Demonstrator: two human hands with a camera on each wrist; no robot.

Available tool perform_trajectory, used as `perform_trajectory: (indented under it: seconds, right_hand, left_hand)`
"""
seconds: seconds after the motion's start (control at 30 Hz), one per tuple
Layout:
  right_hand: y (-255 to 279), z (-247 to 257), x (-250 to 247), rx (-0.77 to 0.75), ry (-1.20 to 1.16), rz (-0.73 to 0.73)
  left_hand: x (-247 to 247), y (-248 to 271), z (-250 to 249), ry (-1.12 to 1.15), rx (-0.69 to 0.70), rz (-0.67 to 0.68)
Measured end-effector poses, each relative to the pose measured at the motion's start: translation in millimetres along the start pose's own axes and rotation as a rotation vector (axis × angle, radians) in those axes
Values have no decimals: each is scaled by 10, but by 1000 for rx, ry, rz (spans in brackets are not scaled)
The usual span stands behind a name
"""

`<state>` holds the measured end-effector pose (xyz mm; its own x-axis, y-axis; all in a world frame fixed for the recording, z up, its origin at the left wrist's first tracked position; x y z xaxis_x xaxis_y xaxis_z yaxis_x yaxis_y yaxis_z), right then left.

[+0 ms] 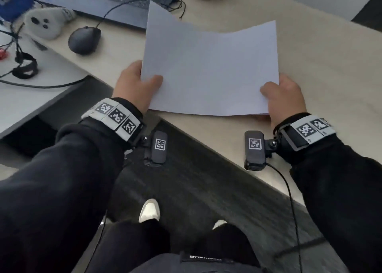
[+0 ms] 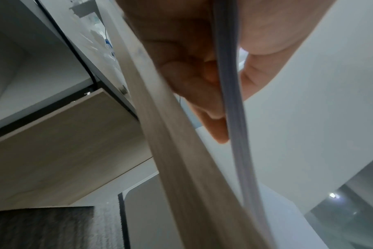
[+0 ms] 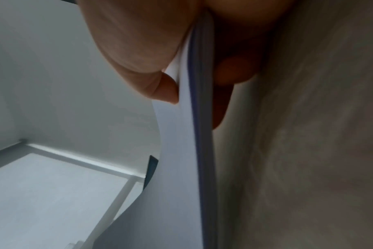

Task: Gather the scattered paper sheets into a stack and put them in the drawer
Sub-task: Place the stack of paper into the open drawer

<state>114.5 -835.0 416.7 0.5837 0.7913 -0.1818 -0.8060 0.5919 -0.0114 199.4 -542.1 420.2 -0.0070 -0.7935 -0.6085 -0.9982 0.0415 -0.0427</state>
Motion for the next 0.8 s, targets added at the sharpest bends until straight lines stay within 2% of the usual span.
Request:
perform_trajectory:
  seconds: [0.13,0.2,0.3,0.43,0.6,0.8]
  right_hand:
    - [516,126,67,-92,-81,58]
    - [946,175,207,-151,-112,125]
    - [1544,275,498,-214,-131,246]
    - [2229,377,992,-222,-103,422]
    - [2820,525,1547,-261,-63,597]
    - [3149,426,2112,-255,23,711]
  left_hand:
    - [-324,559,230,127,33,-92]
    - [-636,1001,464,160,23,-147]
    - [-1162,1605,810,181,-50,-224]
    - [-1805,2312,1217,187,-169,-302]
    - [-2424,2913,1585,172,-273,-396]
    - [-2783,3277,1973,257,-388,-412]
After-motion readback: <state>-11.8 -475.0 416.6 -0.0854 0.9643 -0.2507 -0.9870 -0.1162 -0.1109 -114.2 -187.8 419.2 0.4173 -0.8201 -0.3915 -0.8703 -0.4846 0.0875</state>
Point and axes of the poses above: each hand's wrist, its own y-axis away from the middle knuckle, its own x-axis out of the palm, z = x × y, the point moved 3 cm from there along -y, towards the middle knuckle, and after that the axes turned 11 degrees about -y, right-handed, at the moved point
